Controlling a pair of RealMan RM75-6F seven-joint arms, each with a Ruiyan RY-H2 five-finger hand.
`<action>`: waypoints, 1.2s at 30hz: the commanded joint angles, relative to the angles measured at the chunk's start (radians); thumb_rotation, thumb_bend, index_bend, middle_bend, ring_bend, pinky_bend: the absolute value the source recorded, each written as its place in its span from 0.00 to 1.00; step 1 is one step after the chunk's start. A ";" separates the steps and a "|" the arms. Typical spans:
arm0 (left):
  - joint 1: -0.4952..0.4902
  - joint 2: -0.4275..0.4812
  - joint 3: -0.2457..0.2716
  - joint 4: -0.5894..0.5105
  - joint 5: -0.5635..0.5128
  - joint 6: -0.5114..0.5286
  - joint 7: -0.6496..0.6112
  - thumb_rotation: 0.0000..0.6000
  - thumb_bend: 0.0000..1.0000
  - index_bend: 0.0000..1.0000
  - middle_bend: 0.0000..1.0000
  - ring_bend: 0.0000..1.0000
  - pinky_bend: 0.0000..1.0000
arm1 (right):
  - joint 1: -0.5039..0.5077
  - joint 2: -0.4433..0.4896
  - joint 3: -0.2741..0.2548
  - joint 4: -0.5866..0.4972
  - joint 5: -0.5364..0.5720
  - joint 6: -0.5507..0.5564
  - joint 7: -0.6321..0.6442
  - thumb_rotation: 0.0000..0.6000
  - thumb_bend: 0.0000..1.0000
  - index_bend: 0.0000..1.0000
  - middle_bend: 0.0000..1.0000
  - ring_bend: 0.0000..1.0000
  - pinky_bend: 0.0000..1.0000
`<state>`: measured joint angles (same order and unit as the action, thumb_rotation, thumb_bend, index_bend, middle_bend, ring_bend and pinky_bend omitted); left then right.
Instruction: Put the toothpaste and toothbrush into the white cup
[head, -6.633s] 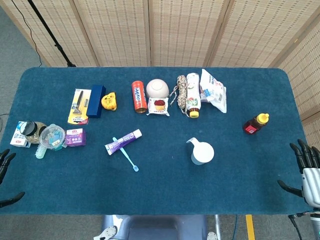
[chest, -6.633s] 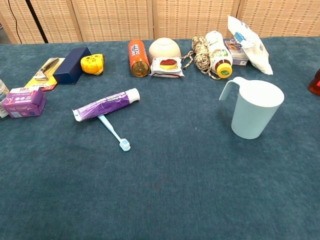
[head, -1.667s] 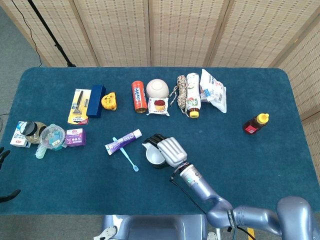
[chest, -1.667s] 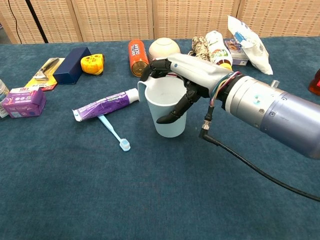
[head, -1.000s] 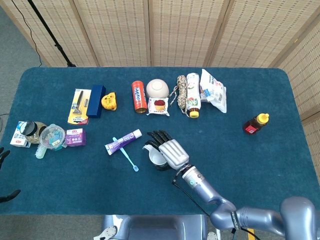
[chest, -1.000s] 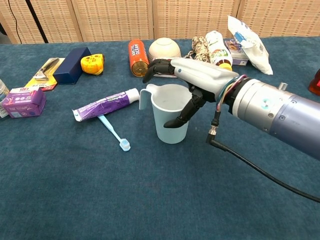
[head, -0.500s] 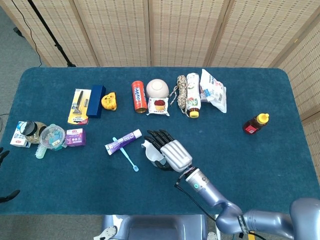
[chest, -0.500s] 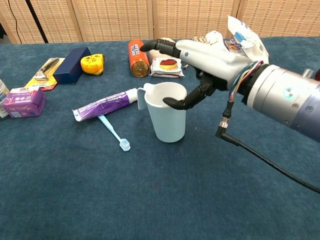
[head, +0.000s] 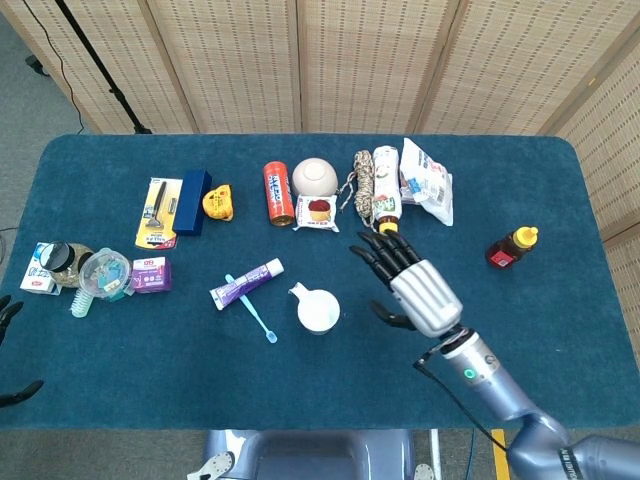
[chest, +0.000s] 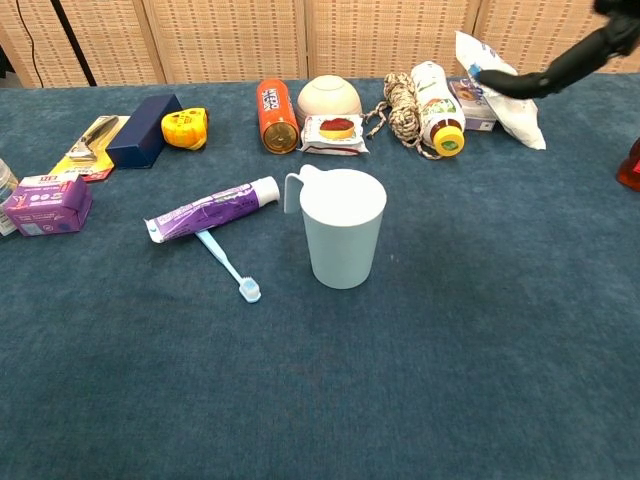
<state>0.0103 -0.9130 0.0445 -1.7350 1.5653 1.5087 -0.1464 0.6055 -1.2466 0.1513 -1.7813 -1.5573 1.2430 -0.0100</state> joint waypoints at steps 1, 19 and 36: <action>-0.005 -0.002 -0.003 0.007 0.009 0.003 -0.011 1.00 0.00 0.00 0.00 0.00 0.00 | -0.064 0.082 -0.025 0.072 -0.020 0.060 0.089 1.00 0.35 0.00 0.00 0.00 0.00; -0.183 -0.077 -0.062 0.168 0.135 -0.089 -0.056 1.00 0.00 0.00 0.00 0.00 0.00 | -0.486 0.161 -0.206 0.247 0.004 0.404 0.332 1.00 0.00 0.00 0.00 0.00 0.00; -0.403 -0.181 -0.150 -0.012 -0.098 -0.437 0.139 1.00 0.01 0.00 0.00 0.00 0.00 | -0.503 0.166 -0.190 0.259 -0.063 0.398 0.406 1.00 0.00 0.00 0.00 0.00 0.00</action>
<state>-0.3496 -1.0580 -0.0852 -1.7200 1.5221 1.1295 -0.0118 0.1027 -1.0805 -0.0391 -1.5220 -1.6196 1.6421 0.3956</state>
